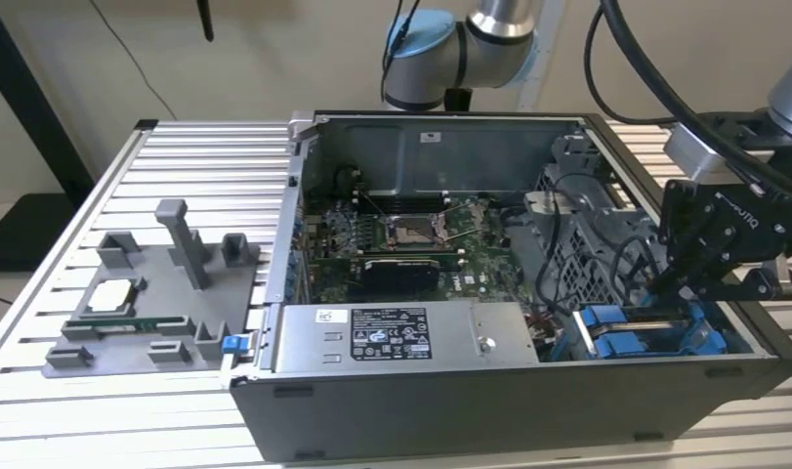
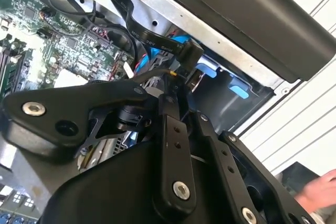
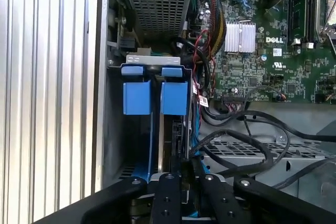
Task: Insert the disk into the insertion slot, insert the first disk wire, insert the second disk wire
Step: 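Insert the first disk wire, then insert the second disk wire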
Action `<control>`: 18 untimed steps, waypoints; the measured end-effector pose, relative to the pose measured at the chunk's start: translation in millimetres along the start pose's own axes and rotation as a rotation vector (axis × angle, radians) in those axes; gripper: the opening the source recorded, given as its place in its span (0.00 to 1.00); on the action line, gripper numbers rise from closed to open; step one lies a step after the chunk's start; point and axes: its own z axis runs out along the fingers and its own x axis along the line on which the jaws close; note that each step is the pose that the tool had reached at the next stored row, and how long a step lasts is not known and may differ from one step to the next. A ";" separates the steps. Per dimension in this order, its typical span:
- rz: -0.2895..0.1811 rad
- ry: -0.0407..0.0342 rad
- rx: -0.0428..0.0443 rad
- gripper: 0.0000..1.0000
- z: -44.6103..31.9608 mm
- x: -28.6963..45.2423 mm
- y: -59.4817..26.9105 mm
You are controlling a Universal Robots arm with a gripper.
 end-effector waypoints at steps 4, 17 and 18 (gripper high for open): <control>0.001 -0.0001 0.0069 0.00 -1.3 0.4 1.2; 0.020 -0.0010 0.0372 0.00 -1.1 0.5 10.4; 0.023 -0.0013 0.0383 0.00 -1.1 0.5 10.5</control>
